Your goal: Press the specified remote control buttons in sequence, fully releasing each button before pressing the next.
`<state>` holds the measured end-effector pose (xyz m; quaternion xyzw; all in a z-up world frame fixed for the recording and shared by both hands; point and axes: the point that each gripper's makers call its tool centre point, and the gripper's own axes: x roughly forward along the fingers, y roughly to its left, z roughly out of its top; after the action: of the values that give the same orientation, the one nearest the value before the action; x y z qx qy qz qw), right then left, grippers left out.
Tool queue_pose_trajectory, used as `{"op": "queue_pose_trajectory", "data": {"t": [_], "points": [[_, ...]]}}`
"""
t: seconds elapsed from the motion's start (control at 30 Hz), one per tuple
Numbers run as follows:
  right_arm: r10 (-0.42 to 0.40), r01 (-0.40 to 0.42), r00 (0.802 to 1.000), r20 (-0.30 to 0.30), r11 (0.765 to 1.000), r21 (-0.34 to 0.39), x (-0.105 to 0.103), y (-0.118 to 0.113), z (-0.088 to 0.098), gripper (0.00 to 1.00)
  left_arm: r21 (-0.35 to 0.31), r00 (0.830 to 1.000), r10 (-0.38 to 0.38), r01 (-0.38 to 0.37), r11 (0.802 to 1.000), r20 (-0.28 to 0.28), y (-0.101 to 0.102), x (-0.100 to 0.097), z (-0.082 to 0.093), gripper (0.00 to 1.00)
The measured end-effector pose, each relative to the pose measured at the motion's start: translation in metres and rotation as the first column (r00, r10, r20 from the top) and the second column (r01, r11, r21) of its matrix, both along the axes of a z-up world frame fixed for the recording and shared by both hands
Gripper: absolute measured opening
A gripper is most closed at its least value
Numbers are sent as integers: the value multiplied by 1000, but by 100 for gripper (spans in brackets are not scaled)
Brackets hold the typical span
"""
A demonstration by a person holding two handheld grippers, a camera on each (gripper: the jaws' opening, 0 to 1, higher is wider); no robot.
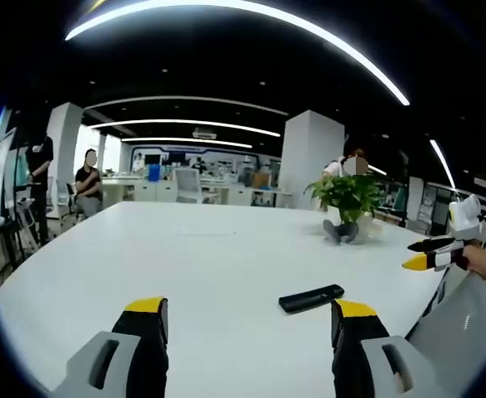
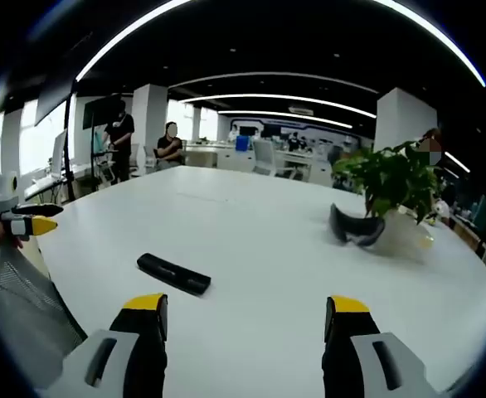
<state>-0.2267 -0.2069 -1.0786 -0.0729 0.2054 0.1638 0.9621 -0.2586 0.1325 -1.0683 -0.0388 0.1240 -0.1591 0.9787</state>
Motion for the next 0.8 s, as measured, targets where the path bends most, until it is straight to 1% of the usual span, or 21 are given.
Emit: {"op": "queue_pose_trajectory", "data": {"t": [0.1, 0.17, 0.2, 0.23, 0.27, 0.3, 0.33, 0.37, 0.4, 0.43, 0.47, 0.5, 0.53, 0.57, 0.6, 0.63, 0.7, 0.73, 0.77, 0.8], "points": [[4, -4, 1000, 10, 1000, 4, 1, 0, 1, 75, -9, 1000, -4, 4, 1000, 4, -1, 1, 1, 84], [20, -20, 1000, 13, 1000, 16, 1, 2, 2, 73, -4, 1000, 4, -4, 1000, -9, 0, 2, -2, 87], [38, -38, 999, 2, 999, 30, 0, 5, 0, 72, -3, 998, -15, 15, 1000, -61, -3, 1, -10, 89], [49, -49, 999, -5, 998, 37, 0, 7, -1, 72, -8, 995, -34, 33, 999, -99, -6, 0, -15, 91], [56, -56, 998, -5, 998, 37, -1, 8, -1, 72, -23, 985, -79, 76, 997, -153, -11, 0, -19, 91], [55, -55, 998, 4, 998, 33, -2, 8, 0, 72, -60, 975, -132, 123, 991, -177, -18, 0, -19, 91], [54, -54, 998, 10, 998, 34, -2, 7, 2, 72, -105, 956, -210, 192, 976, -207, -29, 0, -16, 90], [52, -53, 999, 12, 998, 37, -2, 7, 2, 70, -100, 944, -246, 229, 968, -220, -34, 2, -14, 89], [51, -51, 999, 14, 998, 41, -2, 6, 3, 69, -90, 928, -291, 277, 957, -235, -39, 2, -12, 87], [48, -49, 999, 23, 998, 50, -3, 5, 5, 66, -77, 901, -345, 337, 938, -262, -46, 3, -11, 84], [46, -48, 998, 31, 997, 59, -3, 4, 7, 63, -62, 892, -364, 361, 931, -270, -50, 7, -10, 83], [41, -43, 998, 39, 997, 69, -3, 3, 9, 61, -58, 879, -395, 394, 917, -267, -55, 13, -7, 83], [35, -38, 998, 46, 997, 72, -3, 2, 11, 59, -82, 874, -415, 408, 909, -250, -61, 18, -4, 83], [25, -30, 998, 57, 996, 80, -2, 1, 13, 58, -111, 854, -452, 439, 892, -258, -69, 22, -4, 83], [19, -24, 998, 60, 996, 83, -2, 0, 14, 58, -123, 836, -474, 459, 880, -276, -74, 23, -3, 83], [18, -23, 998, 61, 997, 80, -2, 0, 14, 57, -118, 827, -489, 476, 871, -278, -78, 26, -3, 83], [16, -20, 998, 57, 997, 77, -2, 0, 14, 54, -68, 803, -526, 530, 845, -281, -87, 35, -4, 82], [17, -21, 998, 53, 997, 74, -2, 0, 13, 53, -52, 795, -533, 543, 838, -288, -90, 38, -6, 82], [21, -24, 999, 49, 997, 69, -2, 1, 12, 53, -36, 785, -545, 561, 827, -294, -94, 41, -8, 81], [23, -26, 999, 45, 997, 66, -2, 1, 12, 53, 3, 782, -551, 577, 817, -291, -97, 47, -11, 79]]}}
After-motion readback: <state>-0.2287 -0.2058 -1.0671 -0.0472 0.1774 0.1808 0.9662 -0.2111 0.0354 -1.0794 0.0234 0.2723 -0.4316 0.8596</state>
